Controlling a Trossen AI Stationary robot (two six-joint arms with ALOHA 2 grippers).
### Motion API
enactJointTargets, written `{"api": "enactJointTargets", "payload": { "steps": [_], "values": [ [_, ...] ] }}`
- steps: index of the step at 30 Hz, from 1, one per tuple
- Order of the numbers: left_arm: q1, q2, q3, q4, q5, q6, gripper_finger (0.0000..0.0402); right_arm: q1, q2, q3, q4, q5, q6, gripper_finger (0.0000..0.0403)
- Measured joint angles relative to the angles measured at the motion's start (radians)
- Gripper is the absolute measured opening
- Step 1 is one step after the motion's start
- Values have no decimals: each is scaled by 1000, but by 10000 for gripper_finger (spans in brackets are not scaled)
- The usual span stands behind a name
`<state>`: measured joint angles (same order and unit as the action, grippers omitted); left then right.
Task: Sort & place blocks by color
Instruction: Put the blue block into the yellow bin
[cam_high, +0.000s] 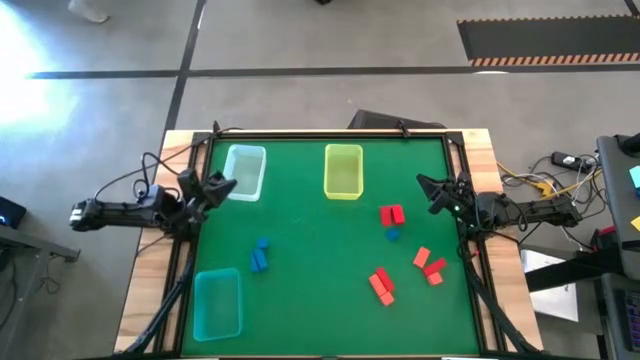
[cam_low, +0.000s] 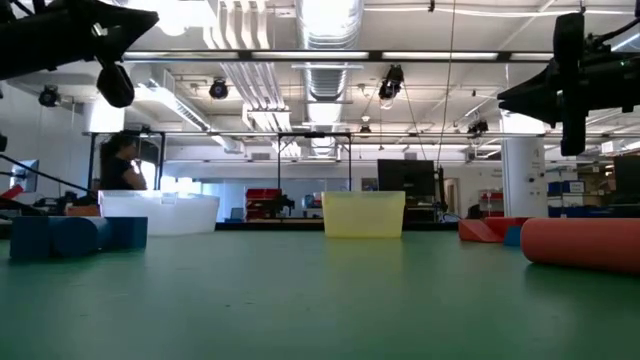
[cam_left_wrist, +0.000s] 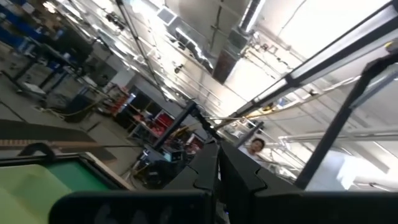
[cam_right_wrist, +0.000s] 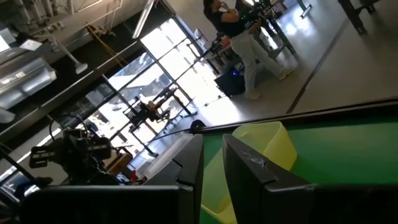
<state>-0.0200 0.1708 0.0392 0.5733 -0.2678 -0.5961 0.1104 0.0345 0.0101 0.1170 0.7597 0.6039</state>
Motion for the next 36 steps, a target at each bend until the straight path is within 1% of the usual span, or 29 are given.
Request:
{"api": "enactJointTargets", "payload": {
  "steps": [3, 5, 8, 11, 14, 16, 20, 22, 27, 34, 36],
  "values": [
    [-1, 75, 22, 57, 36, 0, 0, 0, 0, 0, 20, -9, -27, 50],
    [-1, 128, 56, 62, 51, 0, 0, 0, 0, 0, 49, -30, -57, 50],
    [0, 220, 114, 47, 57, 0, 0, 0, 0, 0, 109, -72, -148, 50],
    [-1, 311, 181, 36, 101, 0, 0, 0, 0, 0, 156, -87, -210, 50],
    [-1, 402, 246, 27, 159, -1, 0, 0, 0, 0, 153, -87, -224, 50],
    [-1, 470, 295, -18, 182, -1, 0, 0, 0, 0, 143, -87, -223, 50],
    [-2, 589, 406, -198, 204, -1, 0, 0, 1, 0, 110, -87, -222, 50],
    [-4, 649, 467, -363, 208, -1, 0, 0, 1, 0, 100, -87, -223, 50],
    [-24, 791, 635, -711, 208, 0, 0, 0, 1, 0, 93, -87, -224, 50],
    [-134, 980, 820, -1164, 215, 15, 0, 0, 1, 0, 64, -87, -238, 50],
    [-175, 1033, 853, -1254, 214, 51, 0, 0, 1, 0, 49, -87, -238, 50]
  ]
}}
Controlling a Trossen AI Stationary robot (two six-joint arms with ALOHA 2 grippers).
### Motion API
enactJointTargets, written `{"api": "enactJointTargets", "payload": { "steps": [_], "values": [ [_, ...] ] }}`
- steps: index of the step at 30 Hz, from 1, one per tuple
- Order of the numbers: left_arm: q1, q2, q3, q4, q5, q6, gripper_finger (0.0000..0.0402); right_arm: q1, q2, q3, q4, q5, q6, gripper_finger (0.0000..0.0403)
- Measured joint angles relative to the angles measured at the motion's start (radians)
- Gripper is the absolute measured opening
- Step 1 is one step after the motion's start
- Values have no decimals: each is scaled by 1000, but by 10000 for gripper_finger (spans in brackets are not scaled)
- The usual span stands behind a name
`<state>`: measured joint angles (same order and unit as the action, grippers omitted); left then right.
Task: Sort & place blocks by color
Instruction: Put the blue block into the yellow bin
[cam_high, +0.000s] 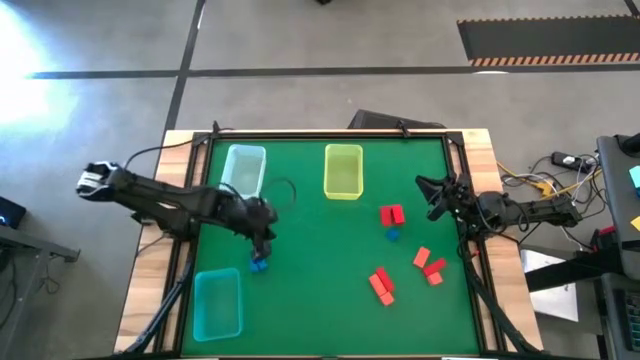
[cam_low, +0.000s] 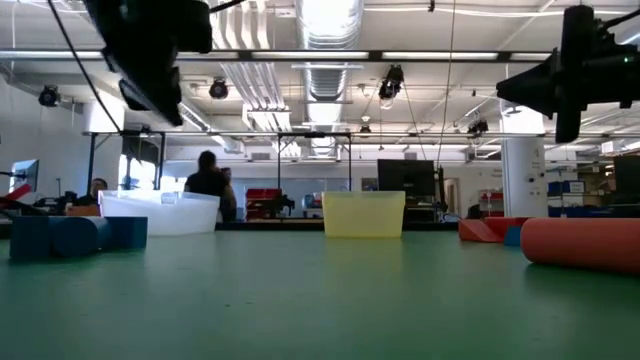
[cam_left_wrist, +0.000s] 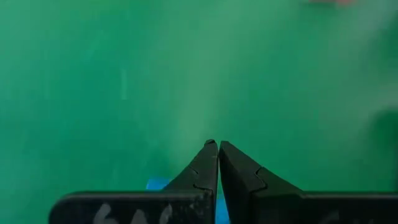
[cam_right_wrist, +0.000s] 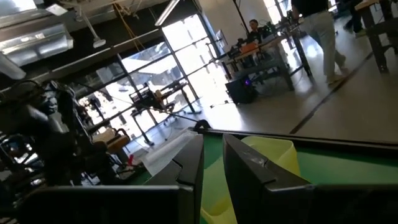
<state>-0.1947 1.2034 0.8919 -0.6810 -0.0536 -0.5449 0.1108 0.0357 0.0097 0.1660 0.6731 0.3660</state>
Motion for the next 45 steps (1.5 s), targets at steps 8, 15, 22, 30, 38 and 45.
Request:
{"api": "enactJointTargets", "payload": {
  "steps": [8, 15, 22, 30, 38, 45],
  "values": [
    [-114, 124, 37, -123, 0, 131, 0, 0, 0, 0, -29, 0, 0, 50],
    [-116, 178, 37, -123, -3, 161, 12, 0, 0, 0, -30, 0, 0, 50],
    [-90, 222, 35, -144, -38, 159, 109, 0, 0, 0, -32, 0, -2, 50],
    [-90, 283, 35, -143, -140, 224, 214, 0, 0, 0, -35, 0, -3, 50],
    [-86, 338, 25, -143, -140, 242, 226, 0, 0, 0, -37, 0, -3, 50],
    [-84, 339, -23, -142, -165, 236, 226, 0, 0, 0, -38, 0, -1, 50]
  ]
}}
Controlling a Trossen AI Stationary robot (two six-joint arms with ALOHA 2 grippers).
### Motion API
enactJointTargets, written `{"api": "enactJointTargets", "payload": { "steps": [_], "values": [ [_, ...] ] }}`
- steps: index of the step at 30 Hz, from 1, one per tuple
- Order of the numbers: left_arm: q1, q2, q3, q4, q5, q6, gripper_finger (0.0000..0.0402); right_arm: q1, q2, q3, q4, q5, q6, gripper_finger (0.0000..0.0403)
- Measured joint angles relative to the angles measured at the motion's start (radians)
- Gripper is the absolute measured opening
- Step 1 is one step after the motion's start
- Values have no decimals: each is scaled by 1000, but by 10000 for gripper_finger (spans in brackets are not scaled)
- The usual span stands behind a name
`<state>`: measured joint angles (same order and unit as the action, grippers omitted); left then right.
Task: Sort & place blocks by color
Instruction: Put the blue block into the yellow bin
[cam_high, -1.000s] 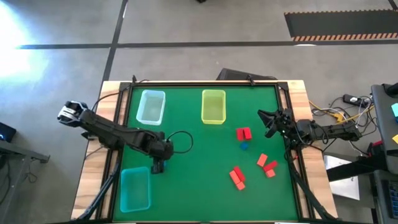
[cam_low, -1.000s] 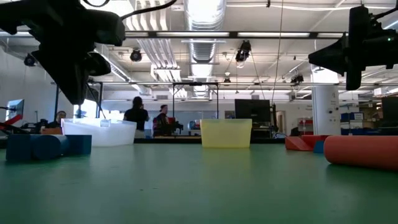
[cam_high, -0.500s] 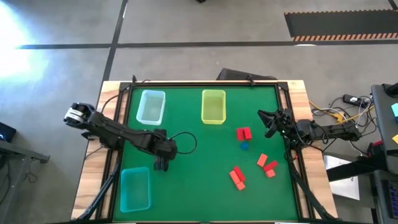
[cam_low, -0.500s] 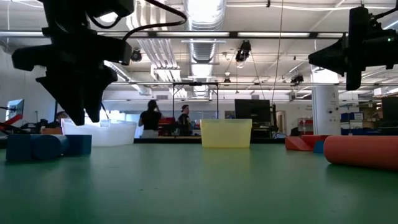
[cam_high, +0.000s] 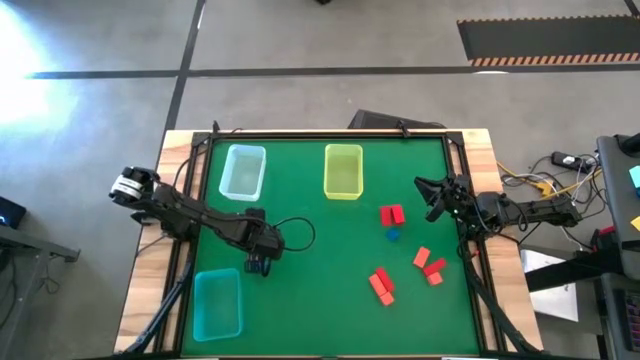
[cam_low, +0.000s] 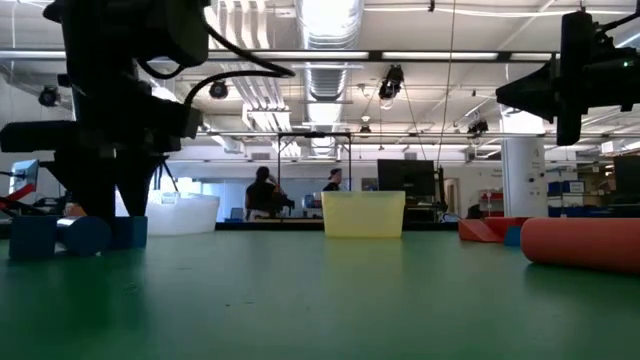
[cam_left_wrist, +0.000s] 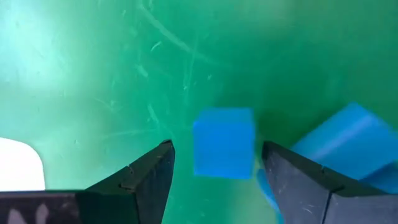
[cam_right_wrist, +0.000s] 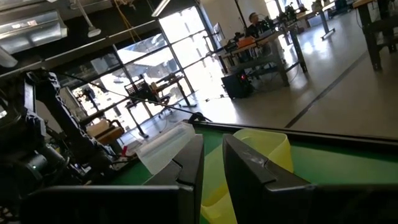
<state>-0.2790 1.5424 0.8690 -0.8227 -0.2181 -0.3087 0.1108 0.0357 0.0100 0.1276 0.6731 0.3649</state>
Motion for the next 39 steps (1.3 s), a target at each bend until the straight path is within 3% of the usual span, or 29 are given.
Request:
{"api": "enactJointTargets", "payload": {
  "steps": [10, 20, 25, 30, 39],
  "values": [
    [11, 0, -15, 40, -19, 1, 220, 0, 0, 0, 0, 0, 1, 50],
    [11, -1, -15, 36, -25, 2, 110, 0, 0, 0, -1, 0, 1, 50],
    [11, -1, 0, 33, -24, 2, 109, 0, 0, 0, -1, 0, 1, 50],
    [12, -1, 96, -12, -23, 2, 109, 0, 0, 0, -1, 0, 1, 50],
    [67, -1, 388, -48, -22, 29, 113, 0, 0, 0, 4, 0, 1, 50]
  ]
}}
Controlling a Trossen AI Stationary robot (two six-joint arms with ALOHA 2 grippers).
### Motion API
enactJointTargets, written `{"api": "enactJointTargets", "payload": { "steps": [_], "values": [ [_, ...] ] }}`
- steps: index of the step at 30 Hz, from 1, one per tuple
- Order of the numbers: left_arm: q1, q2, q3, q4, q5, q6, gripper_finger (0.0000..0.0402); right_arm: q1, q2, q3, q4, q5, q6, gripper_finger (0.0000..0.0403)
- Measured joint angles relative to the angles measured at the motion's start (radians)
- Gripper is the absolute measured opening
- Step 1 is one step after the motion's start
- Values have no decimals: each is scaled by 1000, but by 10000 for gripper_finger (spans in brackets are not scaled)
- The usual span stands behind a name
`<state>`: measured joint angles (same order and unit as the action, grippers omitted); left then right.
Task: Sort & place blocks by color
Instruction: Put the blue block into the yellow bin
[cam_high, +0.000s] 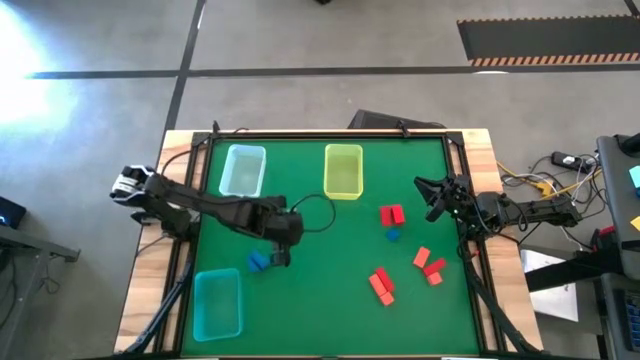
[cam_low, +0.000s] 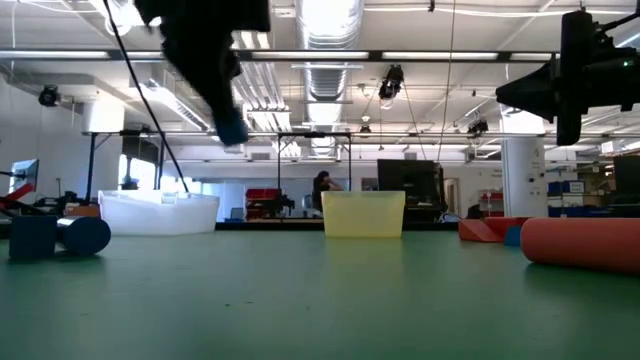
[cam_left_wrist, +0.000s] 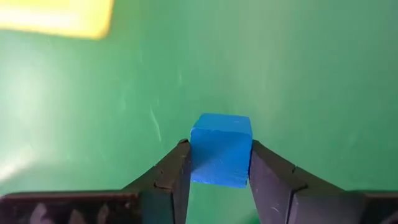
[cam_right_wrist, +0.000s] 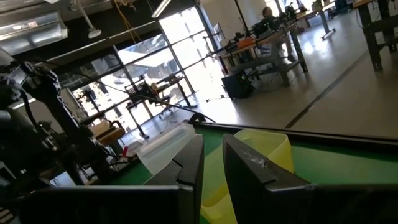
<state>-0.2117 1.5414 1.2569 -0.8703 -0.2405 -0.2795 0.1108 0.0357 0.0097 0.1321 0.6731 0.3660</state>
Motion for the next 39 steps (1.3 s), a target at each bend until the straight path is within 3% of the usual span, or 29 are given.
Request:
{"api": "enactJointTargets", "payload": {
  "steps": [7, 19, 23, 33, 39],
  "values": [
    [85, 0, 144, 70, 0, 62, 114, 0, 0, 3, 1, 0, 0, 50],
    [209, 31, 192, 355, 0, 231, 112, 0, -1, 21, 0, -1, 0, 50],
    [234, 128, 291, 316, 0, 319, 111, 0, -2, 21, 2, -1, -1, 50],
    [339, 461, 721, -2, -25, 570, 111, 0, -1, 23, 0, 0, -1, 50],
    [420, 588, 813, -48, 21, 578, 111, 0, -1, 23, -1, -1, -2, 50]
  ]
}}
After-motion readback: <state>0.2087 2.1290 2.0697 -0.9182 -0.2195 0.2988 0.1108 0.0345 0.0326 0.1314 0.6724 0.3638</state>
